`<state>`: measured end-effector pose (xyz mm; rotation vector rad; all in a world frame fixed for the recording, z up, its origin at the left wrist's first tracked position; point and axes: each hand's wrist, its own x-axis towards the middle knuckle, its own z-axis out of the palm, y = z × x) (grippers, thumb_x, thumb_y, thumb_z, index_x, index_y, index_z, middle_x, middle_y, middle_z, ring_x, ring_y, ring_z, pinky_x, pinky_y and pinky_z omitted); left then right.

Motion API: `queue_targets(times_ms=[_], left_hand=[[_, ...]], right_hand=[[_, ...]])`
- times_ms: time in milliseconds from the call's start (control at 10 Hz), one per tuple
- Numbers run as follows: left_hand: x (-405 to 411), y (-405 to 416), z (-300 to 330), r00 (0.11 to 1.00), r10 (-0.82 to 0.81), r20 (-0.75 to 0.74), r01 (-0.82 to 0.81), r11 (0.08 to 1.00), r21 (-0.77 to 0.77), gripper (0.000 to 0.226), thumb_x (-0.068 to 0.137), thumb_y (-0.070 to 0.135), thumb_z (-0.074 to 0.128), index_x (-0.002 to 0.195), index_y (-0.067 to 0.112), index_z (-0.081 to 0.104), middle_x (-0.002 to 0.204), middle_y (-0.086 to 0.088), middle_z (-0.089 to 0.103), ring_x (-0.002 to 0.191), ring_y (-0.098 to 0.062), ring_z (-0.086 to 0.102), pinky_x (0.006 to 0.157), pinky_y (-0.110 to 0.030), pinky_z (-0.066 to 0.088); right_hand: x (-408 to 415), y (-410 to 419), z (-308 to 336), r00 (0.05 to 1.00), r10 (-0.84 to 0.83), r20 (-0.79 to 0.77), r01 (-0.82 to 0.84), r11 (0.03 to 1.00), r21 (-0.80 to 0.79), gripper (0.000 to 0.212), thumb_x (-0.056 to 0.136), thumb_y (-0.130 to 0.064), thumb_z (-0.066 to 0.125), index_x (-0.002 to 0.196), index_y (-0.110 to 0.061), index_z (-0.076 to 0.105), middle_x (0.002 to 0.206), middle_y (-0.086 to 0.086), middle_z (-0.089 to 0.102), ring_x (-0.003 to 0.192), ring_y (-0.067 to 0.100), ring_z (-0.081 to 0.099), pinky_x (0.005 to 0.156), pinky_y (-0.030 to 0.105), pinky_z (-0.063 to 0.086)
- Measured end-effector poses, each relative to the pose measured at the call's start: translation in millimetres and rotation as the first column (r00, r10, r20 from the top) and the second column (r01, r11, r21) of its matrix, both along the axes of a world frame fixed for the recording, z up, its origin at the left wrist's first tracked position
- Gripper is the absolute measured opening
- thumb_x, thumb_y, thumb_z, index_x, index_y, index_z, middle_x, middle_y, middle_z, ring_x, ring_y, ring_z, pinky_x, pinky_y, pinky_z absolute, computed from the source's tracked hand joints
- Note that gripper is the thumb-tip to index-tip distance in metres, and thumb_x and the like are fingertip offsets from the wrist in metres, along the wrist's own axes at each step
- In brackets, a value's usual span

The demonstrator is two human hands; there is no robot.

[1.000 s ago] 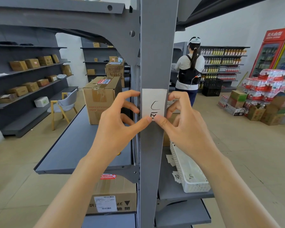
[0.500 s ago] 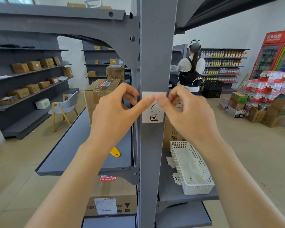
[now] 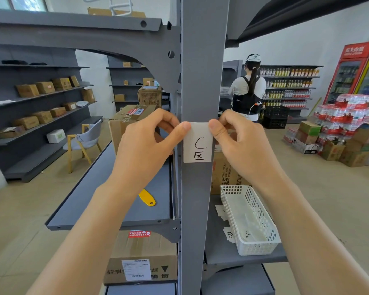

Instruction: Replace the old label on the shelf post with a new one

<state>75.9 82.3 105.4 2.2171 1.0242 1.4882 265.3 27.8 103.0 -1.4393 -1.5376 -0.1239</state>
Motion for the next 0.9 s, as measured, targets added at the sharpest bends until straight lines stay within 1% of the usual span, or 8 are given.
queue_targets(times_ms=[100,200,300,400,500,600,800,900], left_hand=[[-3,4,-12,0.998,-0.061,0.029,0.060,0.997,0.043,0.018,0.091,0.047,0.066,0.101,0.035,0.059,0.090,0.018,0.072,0.068,-0.020,0.072,0.058,-0.045,0.059],[-5,7,-21,0.995,-0.096,0.000,0.096,0.993,0.076,0.027,0.088,0.043,0.070,0.109,0.038,0.055,0.094,0.018,0.070,0.068,-0.019,0.072,0.057,-0.042,0.060],[-8,9,-33,0.990,-0.131,-0.049,0.135,0.987,0.088,0.045,0.083,0.039,0.077,0.119,0.043,0.049,0.096,0.022,0.065,0.064,-0.015,0.066,0.056,-0.033,0.059],[-10,12,-41,0.986,-0.157,-0.063,0.161,0.984,0.079,0.051,0.080,0.041,0.079,0.119,0.048,0.047,0.098,0.020,0.064,0.061,-0.015,0.064,0.053,-0.026,0.057],[-10,14,-51,0.980,-0.200,-0.004,0.200,0.979,0.026,0.051,0.076,0.043,0.080,0.113,0.055,0.048,0.100,0.014,0.066,0.059,-0.017,0.064,0.053,-0.020,0.053],[-8,11,-55,0.976,-0.208,0.070,0.209,0.978,-0.014,0.049,0.076,0.036,0.083,0.110,0.051,0.051,0.099,0.012,0.066,0.057,-0.013,0.064,0.053,-0.016,0.050],[-3,6,-60,0.970,-0.167,0.175,0.196,0.967,-0.165,0.040,0.079,0.037,0.082,0.111,0.035,0.058,0.097,0.007,0.068,0.064,-0.026,0.068,0.059,-0.023,0.055],[-2,-7,-76,0.963,-0.046,0.266,0.105,0.972,-0.210,0.019,0.083,0.047,0.075,0.094,0.034,0.067,0.080,0.009,0.072,0.062,-0.020,0.070,0.064,-0.031,0.059]], right_hand=[[3,-2,-7,0.997,0.070,-0.037,-0.070,0.998,0.006,0.024,0.102,-0.040,0.051,0.090,-0.019,0.054,0.085,-0.001,0.074,0.055,0.002,0.061,0.049,0.028,0.048],[5,-4,-15,0.994,0.109,-0.033,-0.109,0.994,0.003,0.015,0.100,-0.038,0.057,0.096,-0.024,0.053,0.087,0.000,0.072,0.056,0.016,0.060,0.051,0.026,0.044],[9,-8,-27,0.986,0.163,-0.035,-0.164,0.986,-0.012,0.024,0.092,-0.034,0.070,0.107,-0.028,0.051,0.092,-0.008,0.071,0.056,0.021,0.061,0.053,0.023,0.047],[13,-9,-34,0.986,0.167,-0.014,-0.167,0.986,-0.027,0.038,0.088,-0.030,0.076,0.115,-0.033,0.049,0.091,-0.011,0.068,0.056,0.019,0.061,0.054,0.020,0.047],[16,-10,-43,0.986,0.165,0.014,-0.165,0.985,-0.045,0.056,0.084,-0.026,0.079,0.125,-0.040,0.043,0.102,-0.018,0.064,0.058,0.017,0.063,0.058,0.023,0.049],[14,-10,-46,0.985,0.171,-0.008,-0.171,0.985,-0.035,0.059,0.084,-0.024,0.080,0.126,-0.042,0.043,0.103,-0.018,0.064,0.058,0.017,0.063,0.058,0.022,0.050],[8,-8,-47,0.981,0.167,-0.098,-0.171,0.985,-0.036,0.054,0.086,-0.025,0.078,0.128,-0.037,0.045,0.091,-0.011,0.068,0.057,0.017,0.064,0.057,0.017,0.049],[5,-22,-52,0.989,0.129,-0.079,-0.134,0.990,-0.055,0.046,0.090,-0.030,0.073,0.125,-0.044,0.048,0.092,-0.014,0.067,0.061,0.014,0.065,0.061,0.022,0.052]])
